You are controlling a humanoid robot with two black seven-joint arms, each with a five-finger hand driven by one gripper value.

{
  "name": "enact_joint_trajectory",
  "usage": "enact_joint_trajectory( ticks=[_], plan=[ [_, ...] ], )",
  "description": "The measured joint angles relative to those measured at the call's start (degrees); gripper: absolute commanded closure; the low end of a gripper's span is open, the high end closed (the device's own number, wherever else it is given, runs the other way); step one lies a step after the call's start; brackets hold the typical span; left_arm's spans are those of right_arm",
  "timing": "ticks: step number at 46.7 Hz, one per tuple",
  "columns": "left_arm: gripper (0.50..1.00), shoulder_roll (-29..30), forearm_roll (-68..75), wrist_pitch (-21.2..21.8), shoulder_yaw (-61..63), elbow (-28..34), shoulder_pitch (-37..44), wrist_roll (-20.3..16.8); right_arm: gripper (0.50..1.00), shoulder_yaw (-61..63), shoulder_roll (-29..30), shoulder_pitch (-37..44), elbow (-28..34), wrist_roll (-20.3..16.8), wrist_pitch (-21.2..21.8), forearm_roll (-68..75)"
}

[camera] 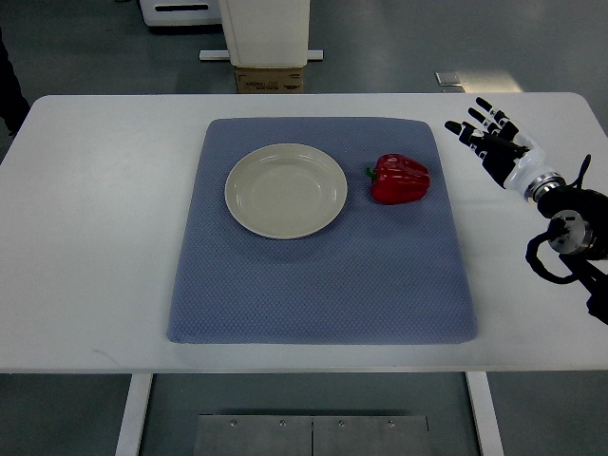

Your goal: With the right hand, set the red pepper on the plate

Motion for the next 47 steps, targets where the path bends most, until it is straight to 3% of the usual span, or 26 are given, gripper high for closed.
enact_joint_trajectory(
  ticks=[14,47],
  plan=[
    [0.500,0.00,0.02,-0.02,0.00,0.00,-0.04,0.00,0.500,0.09,0.08,0.09,-2.02,1.85,-0.07,0.05],
    [0.500,0.00,0.02,-0.01,0.00,-0.01,-0.01,0.00,0.500,0.17,0.00,0.66,-4.67,1.54,-0.17,0.14]
  ],
)
